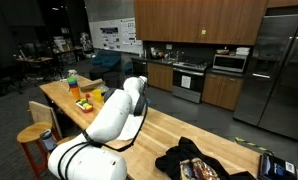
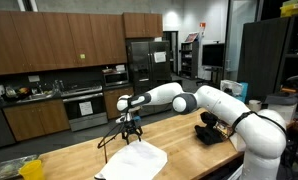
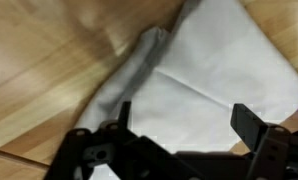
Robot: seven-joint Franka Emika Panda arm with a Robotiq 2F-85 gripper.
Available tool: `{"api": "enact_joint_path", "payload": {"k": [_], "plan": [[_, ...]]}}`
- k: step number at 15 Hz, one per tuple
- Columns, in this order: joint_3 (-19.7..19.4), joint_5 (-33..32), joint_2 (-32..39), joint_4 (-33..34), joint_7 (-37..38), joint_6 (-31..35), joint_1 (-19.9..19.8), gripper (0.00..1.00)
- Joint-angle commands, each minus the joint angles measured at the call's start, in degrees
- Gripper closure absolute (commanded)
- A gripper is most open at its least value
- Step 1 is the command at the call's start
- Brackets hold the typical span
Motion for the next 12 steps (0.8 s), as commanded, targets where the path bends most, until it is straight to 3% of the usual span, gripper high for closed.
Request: {"api": "enact_joint_path", "payload": {"k": [1,5,6,8,12], "plan": [[-0.5,0.0,0.8,0.4,1.3,6.4,-0.2,0.00],[-0.4,0.2,0.8,-0.5,2.4,5.6,0.0,0.00],[-0.2,0.4,0.5,-0.8,2.9,5.0,-0.1,0.25],[-0.2,0.4,0.1,-1.5,3.6,5.3,0.0,0.30],[0.0,1.0,-0.1,-1.3,5.7,5.5,-0.6,0.63]]}}
